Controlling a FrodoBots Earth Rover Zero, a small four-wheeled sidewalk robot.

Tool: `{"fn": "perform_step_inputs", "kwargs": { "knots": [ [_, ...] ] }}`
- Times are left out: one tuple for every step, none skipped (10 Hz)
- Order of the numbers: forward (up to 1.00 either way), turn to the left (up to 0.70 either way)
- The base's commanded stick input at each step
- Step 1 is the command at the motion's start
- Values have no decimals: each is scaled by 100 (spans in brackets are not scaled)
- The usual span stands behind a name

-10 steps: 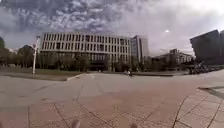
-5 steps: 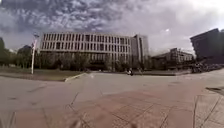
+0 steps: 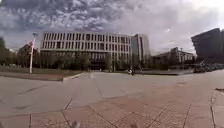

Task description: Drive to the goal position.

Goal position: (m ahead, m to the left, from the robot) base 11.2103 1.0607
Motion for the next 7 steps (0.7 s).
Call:
{"fn": "perform_step_inputs", "kwargs": {
  "knots": [
    [70, 0],
    [70, 0],
    [70, 0],
    [70, 0],
    [70, 0],
    [70, 0],
    [70, 0]
  ]
}}
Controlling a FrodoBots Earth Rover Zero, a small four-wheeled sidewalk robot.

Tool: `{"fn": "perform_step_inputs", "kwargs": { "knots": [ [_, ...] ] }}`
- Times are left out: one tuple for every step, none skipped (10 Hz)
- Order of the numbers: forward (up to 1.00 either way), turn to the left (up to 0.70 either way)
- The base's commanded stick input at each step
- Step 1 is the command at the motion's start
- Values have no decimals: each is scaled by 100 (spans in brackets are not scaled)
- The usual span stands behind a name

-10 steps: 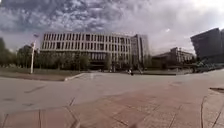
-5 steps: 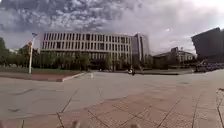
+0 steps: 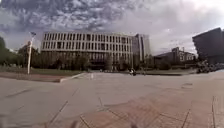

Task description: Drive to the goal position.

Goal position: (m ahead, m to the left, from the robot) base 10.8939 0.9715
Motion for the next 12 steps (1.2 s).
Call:
{"fn": "perform_step_inputs", "kwargs": {
  "knots": [
    [70, 0],
    [70, 0],
    [70, 0],
    [70, 0],
    [70, 0],
    [70, 0],
    [70, 0],
    [70, 0],
    [70, 0],
    [70, 0],
    [70, 0],
    [70, 0]
  ]
}}
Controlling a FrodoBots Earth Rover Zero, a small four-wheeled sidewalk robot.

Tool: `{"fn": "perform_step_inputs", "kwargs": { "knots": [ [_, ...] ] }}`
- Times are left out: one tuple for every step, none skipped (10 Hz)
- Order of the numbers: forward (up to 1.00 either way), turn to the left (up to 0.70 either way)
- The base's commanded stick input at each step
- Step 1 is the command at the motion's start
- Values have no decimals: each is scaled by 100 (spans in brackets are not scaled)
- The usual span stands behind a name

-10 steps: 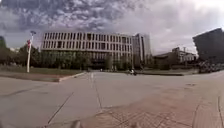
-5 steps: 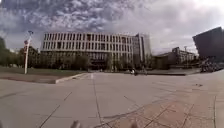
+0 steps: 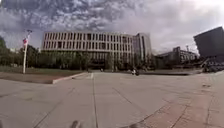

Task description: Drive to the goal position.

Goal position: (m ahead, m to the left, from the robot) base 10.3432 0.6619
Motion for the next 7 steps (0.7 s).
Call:
{"fn": "perform_step_inputs", "kwargs": {
  "knots": [
    [70, 0],
    [70, 0],
    [70, 0],
    [70, 0],
    [70, 0],
    [70, 0],
    [70, 0]
  ]
}}
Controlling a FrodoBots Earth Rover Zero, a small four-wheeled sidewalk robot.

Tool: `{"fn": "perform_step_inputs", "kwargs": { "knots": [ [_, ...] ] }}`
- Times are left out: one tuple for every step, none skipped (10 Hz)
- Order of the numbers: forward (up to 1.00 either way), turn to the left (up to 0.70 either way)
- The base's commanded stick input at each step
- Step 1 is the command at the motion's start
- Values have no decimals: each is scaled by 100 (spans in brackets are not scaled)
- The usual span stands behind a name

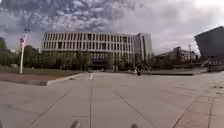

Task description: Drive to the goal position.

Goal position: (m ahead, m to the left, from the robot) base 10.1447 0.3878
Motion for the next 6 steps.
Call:
{"fn": "perform_step_inputs", "kwargs": {
  "knots": [
    [70, 0],
    [70, 0],
    [70, 0],
    [70, 0],
    [70, 0],
    [70, 0]
  ]
}}
